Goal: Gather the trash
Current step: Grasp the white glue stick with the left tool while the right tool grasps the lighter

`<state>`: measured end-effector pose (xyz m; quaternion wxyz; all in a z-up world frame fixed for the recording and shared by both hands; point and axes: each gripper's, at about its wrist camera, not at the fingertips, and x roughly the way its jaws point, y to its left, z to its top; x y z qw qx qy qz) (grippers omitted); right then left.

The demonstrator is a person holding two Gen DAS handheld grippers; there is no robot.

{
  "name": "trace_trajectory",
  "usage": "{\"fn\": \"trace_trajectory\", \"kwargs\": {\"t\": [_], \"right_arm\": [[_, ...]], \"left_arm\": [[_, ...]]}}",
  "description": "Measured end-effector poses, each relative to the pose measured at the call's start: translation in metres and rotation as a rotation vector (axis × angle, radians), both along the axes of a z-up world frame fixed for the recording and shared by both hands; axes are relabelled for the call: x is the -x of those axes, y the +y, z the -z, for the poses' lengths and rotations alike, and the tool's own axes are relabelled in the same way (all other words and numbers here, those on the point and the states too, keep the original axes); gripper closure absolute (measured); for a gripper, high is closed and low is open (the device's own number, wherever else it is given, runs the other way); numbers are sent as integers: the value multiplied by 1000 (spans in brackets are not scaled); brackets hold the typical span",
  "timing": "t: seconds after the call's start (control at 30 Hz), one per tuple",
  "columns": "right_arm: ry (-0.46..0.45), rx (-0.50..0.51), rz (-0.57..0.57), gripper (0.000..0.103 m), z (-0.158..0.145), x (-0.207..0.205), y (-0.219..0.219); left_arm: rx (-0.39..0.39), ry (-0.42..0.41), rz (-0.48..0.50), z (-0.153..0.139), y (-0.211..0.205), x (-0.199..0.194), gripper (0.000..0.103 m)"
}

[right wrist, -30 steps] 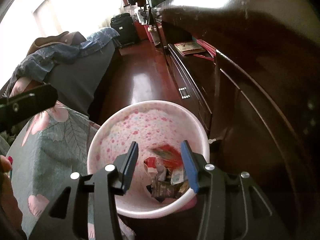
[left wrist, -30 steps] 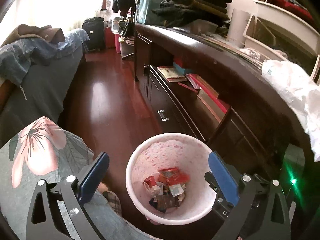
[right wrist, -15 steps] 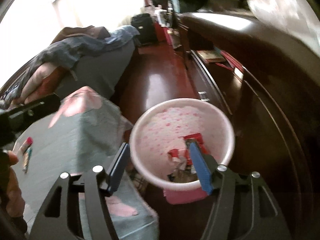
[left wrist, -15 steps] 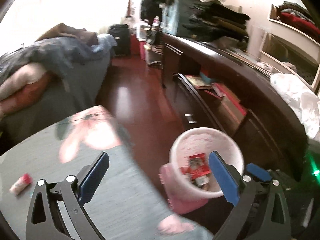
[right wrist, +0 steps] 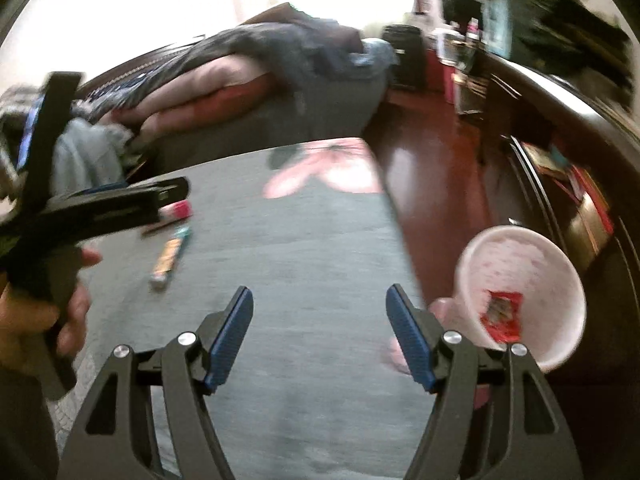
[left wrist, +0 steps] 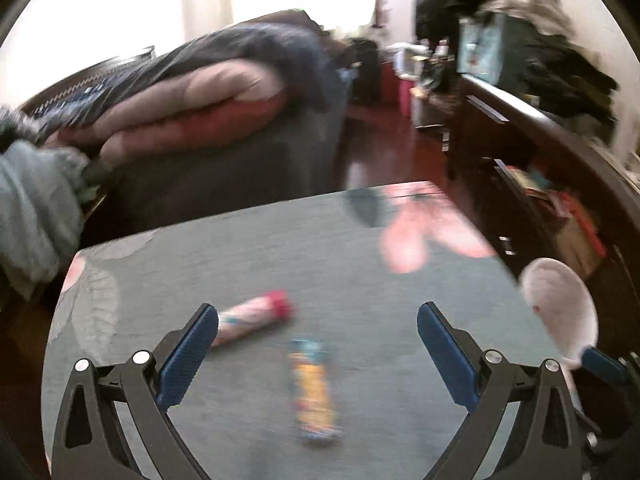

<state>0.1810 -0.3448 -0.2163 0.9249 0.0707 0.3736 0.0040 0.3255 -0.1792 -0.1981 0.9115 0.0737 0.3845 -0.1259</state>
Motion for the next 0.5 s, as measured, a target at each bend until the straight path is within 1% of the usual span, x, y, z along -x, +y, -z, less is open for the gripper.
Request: {"fn": "trace_trajectory", "kwargs": {"t": [0.07, 0.13, 0.23, 0.3, 0.43, 0.5], "right_arm": [[2, 9, -22, 33, -1, -6, 15], [7, 11, -38, 33, -1, -13, 26], [10, 7, -53, 33, -1, -21, 34], [11, 3, -62, 33, -1, -24, 37], [9, 4, -74, 33, -3, -25, 37], [10, 2, -78, 33, -3, -25, 37]], "left_arm": [[10, 23, -56, 7, 16, -16, 4], [25, 70, -121, 17, 27, -31, 4], [82, 133, -163, 29, 31, -45, 4], [76, 148, -192, 34, 29, -50, 4], [24, 128, -226, 39, 20, -56, 4], [1, 122, -257, 42, 20, -59, 4]]}}
